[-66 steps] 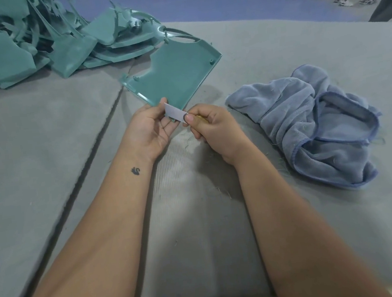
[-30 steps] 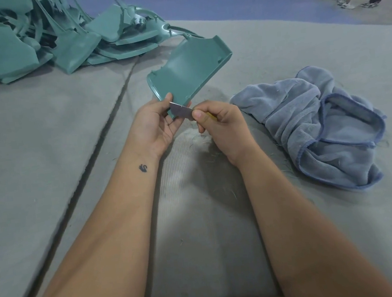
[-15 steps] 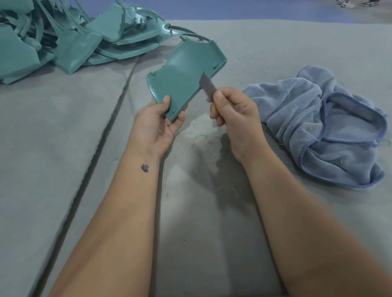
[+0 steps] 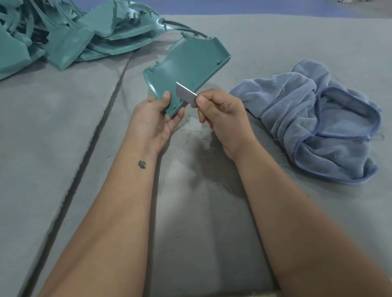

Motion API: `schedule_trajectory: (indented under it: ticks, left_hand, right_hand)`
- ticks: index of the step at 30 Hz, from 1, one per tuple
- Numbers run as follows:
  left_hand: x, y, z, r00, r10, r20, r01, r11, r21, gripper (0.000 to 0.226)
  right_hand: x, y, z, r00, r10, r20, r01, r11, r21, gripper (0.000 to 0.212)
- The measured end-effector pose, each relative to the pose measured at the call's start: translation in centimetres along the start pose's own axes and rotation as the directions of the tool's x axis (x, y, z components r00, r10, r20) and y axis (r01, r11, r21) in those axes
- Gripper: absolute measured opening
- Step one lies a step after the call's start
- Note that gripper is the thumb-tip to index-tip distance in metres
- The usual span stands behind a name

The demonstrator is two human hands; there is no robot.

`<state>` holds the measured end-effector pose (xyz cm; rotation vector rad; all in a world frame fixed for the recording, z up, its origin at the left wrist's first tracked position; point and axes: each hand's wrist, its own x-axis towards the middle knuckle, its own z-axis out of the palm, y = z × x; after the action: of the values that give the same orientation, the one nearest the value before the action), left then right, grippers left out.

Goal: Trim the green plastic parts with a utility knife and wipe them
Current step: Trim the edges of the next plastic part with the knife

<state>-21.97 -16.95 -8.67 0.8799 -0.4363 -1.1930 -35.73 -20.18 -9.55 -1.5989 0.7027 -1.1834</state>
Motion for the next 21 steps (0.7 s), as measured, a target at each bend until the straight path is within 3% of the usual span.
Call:
schedule_trajectory:
  ticks: [6, 10, 15, 21]
  left_hand:
    - [-0.1, 0.0, 0.1, 1.0, -0.003, -0.01, 0.003, 1.0, -0.007, 0.016]
    - [-0.3, 0.6, -0.5, 0.998, -0.02, -0.058, 0.016, 0.998, -0.056, 0.013]
    - [-0.6, 0.5, -0.6, 0.999, -0.013, -0.031, 0.013, 1.0, 0.015, 0.014]
    - [-0.3, 0.4, -0.6, 1.0, 0.016, 0.007, -0.016, 1.0, 0.01, 0.024]
  right_hand:
    - [0.2, 0.1, -0.1, 0.998, -0.007, -0.06, 0.006, 1.0, -0.012, 0.026]
    - [1.0, 0.3, -1.7, 0.934, 0.179, -0.308, -0.046, 0.918, 0.394, 0.024]
    - [1.4, 0.2, -2.1, 0.884, 0.292, -0.365, -0.064, 0.849, 0.525, 0.023]
    - [1.1, -0.1, -1.6, 0.895, 0.242, -0.375, -0.078, 0.912, 0.403, 0.026]
